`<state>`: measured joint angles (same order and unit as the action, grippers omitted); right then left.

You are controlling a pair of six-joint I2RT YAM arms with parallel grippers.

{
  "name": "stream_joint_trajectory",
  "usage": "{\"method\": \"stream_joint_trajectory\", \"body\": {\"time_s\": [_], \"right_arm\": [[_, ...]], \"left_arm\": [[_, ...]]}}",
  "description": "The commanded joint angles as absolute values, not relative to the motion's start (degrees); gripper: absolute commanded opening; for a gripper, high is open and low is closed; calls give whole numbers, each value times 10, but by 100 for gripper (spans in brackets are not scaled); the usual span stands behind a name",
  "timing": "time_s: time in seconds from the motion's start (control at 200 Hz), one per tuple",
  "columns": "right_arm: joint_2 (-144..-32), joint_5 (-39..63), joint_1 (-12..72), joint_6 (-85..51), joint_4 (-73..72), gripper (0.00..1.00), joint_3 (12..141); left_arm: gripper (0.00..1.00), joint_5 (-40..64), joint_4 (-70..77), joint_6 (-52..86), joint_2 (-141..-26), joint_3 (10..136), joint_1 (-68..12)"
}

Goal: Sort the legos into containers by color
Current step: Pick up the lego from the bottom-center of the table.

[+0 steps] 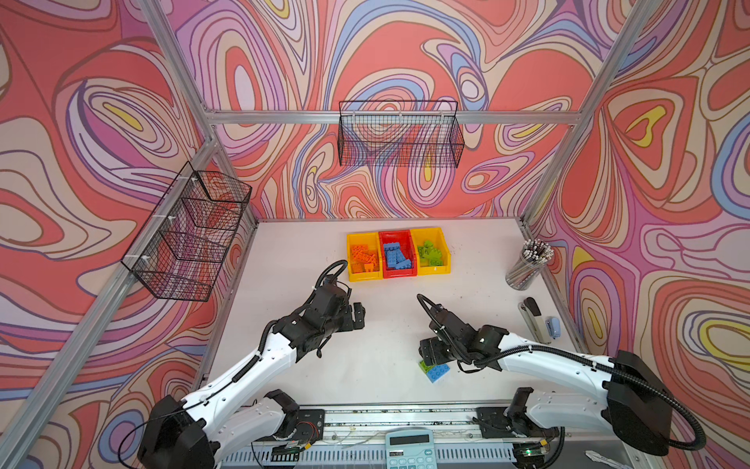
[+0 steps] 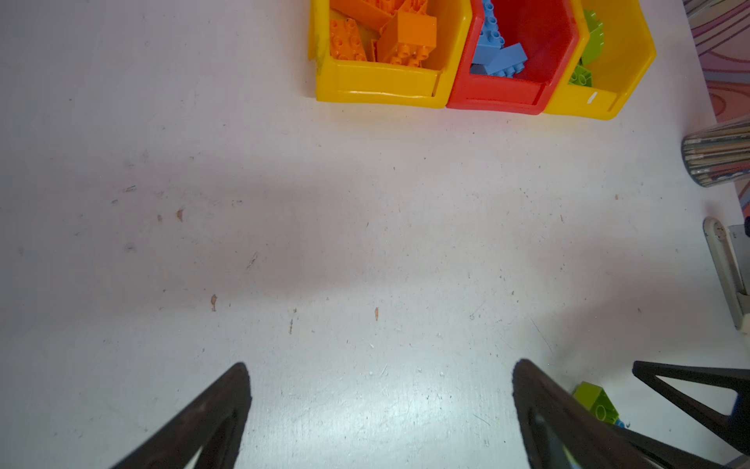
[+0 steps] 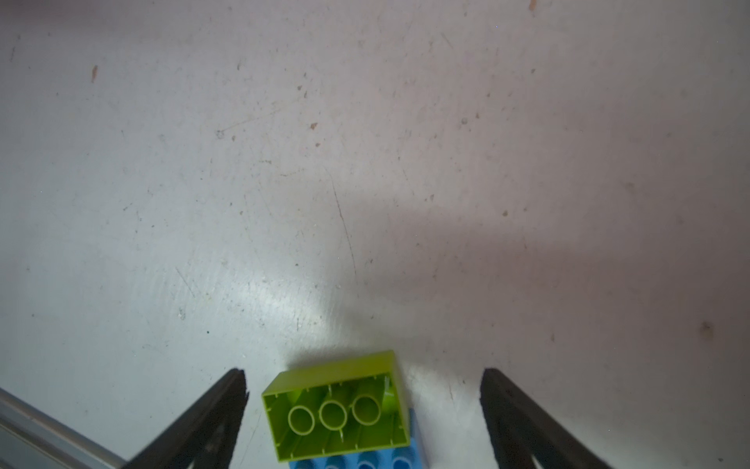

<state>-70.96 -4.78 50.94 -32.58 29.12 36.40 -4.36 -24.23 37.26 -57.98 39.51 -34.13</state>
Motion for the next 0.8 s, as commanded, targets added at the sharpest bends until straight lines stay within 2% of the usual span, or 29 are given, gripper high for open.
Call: {"method": "stream_joint_trajectory", "body": {"time_s": [0.0,0.23,0.451,0.691,0.791], "right_arm": [[-732,-28,525,-317,279,94,366],[-760,-38,547,-321,283,92,373],[-797,-64,557,-328,289,84,384],[-823,-123,568,-335,317,61,413],[-814,-140,568,-333,325,57,425]], "left_arm": [[100,-59,-267,402,-549,368,-342],[100,-60,-283,417,-507,342,-343],[100,-59,-293,424,-487,332,-343],[100,-62,-301,425,-464,328,-343],[100,-62,-304,425,-461,327,-343]]}}
